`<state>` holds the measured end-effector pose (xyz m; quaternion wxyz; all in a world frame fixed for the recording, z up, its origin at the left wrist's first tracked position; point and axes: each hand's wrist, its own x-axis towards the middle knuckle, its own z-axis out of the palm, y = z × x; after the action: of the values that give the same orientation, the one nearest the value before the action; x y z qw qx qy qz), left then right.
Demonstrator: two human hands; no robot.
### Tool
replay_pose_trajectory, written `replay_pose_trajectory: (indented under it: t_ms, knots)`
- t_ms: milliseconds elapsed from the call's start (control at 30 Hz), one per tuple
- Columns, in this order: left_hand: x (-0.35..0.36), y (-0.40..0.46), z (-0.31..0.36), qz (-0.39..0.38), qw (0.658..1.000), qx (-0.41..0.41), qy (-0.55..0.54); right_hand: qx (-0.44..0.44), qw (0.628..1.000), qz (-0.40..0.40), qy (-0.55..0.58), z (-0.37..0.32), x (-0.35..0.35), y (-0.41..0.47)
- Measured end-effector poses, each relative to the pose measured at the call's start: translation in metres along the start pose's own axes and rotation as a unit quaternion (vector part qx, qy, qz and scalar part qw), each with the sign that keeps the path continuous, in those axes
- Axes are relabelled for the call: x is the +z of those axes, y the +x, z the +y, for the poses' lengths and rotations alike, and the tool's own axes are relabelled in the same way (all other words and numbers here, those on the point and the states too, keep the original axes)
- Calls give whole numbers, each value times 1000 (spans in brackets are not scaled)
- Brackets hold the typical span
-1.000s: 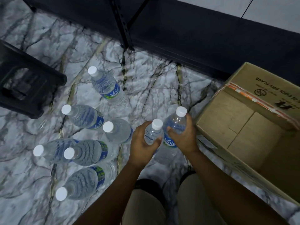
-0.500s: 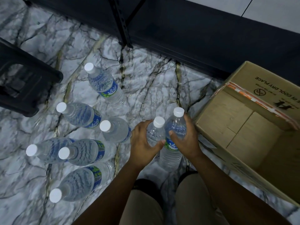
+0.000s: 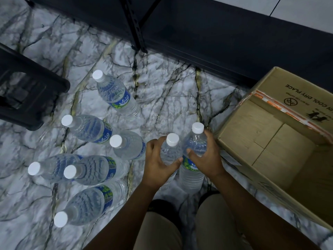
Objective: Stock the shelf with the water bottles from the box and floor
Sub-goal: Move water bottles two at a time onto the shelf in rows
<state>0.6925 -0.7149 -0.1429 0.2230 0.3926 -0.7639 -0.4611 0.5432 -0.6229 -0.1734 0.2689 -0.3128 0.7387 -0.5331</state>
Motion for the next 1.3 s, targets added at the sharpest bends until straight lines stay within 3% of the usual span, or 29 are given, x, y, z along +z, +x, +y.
replay_pose_trajectory:
  t_ms: [300, 700, 967, 1300]
  knots:
    - [1, 0, -6, -13, 998, -52, -44, -77, 992, -37, -93, 0, -5, -1]
    - [-4, 6, -4, 3, 997, -47, -53, -29, 998, -8, -50, -5, 6, 2]
    - [-8, 15, 9, 26, 993, -93, -68, 10, 998, 4, -63, -20, 8, 15]
    - [-29, 18, 57, 46, 987, -124, -92, 2, 998, 25, -58, -79, -19, 15]
